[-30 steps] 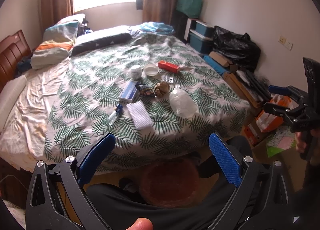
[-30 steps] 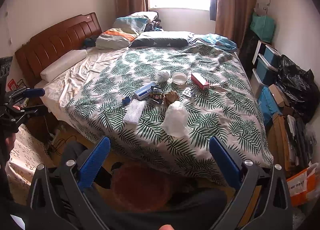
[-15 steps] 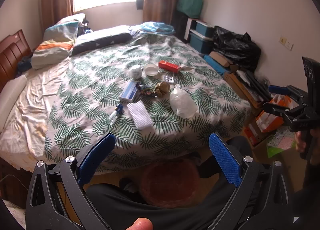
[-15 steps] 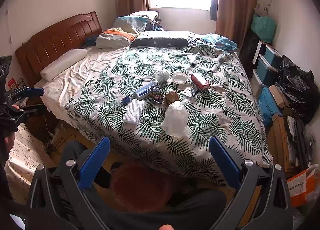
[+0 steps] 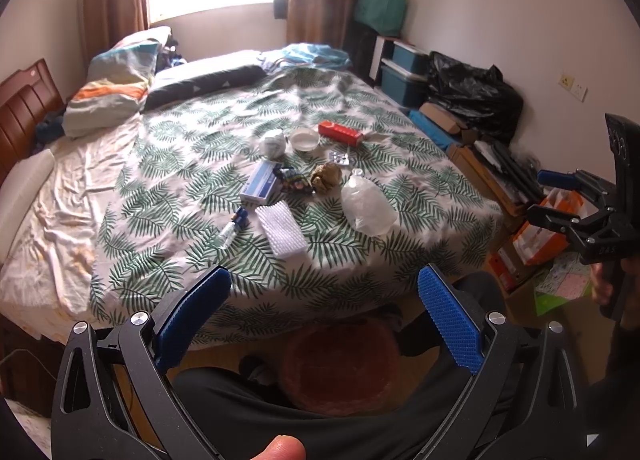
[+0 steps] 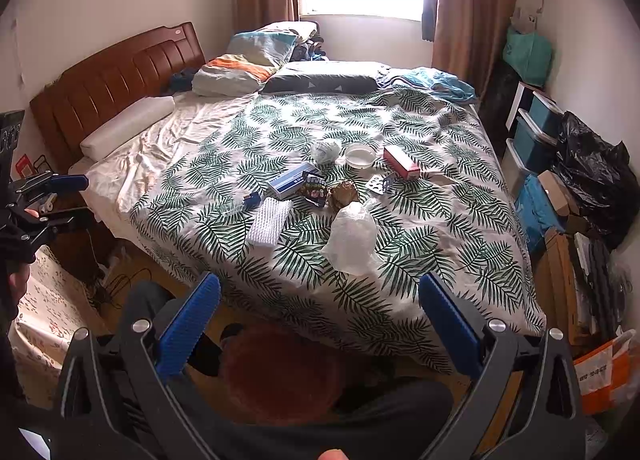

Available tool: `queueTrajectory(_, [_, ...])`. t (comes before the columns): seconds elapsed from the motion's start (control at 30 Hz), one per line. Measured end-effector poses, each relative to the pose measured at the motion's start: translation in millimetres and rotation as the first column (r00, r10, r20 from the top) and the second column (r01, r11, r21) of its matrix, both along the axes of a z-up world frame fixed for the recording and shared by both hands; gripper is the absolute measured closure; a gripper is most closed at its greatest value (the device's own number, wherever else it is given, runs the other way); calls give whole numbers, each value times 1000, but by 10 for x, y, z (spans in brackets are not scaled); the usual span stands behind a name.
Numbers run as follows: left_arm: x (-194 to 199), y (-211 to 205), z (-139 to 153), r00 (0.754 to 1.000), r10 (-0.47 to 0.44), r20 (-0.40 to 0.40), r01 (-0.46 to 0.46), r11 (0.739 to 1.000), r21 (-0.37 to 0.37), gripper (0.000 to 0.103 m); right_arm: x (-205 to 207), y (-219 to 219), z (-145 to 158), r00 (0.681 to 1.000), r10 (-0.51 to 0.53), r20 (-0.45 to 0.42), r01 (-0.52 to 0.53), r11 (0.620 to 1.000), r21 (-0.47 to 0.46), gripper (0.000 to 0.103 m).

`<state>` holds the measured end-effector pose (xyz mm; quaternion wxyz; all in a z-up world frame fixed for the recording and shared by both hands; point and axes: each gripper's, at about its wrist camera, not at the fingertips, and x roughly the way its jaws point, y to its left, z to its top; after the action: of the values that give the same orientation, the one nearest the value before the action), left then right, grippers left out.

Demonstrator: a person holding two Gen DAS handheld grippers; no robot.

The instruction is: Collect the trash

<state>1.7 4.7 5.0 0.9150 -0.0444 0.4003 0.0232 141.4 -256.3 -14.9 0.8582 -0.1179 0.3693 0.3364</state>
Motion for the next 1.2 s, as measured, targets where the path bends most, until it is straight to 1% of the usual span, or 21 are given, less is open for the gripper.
queueTrajectory(0.67, [18,48,-63,1000,2,-8,-2,1000,-1,6,2,20,-20,1000,3,-2,-3,1000,-4,5])
queueTrajectory(0.8, [49,94,-111,1000,16,-13,-16,1000,0,6,45,43,-58,1000,5,-9,-5,1000,-4,5])
queueTrajectory(0.93, [129,181,-201,1000,18,-11,-18,1000,8,6,151,85,-151,1000,13,-23,-14,1000,-4,5])
queueTrajectory(1.0, [207,227,-256,1000,0,4,0,1000,22,6,221,90,-197,999,26,-41,-25,999,25,5])
queueTrajectory(1.07, [305,320,-364,1000,2,-1,-2,1000,26,6,312,91,-249,998,36,-61,-32,998,58,5])
queueTrajectory(1.13, [427,451,-476,1000,19,-6,-19,1000,2,6,398,117,-303,998,38,-57,-34,998,61,5])
queueTrajectory(1.2, [547,588,-586,1000,16,3,-16,999,-29,6,485,154,-366,999,34,-41,-32,998,56,5])
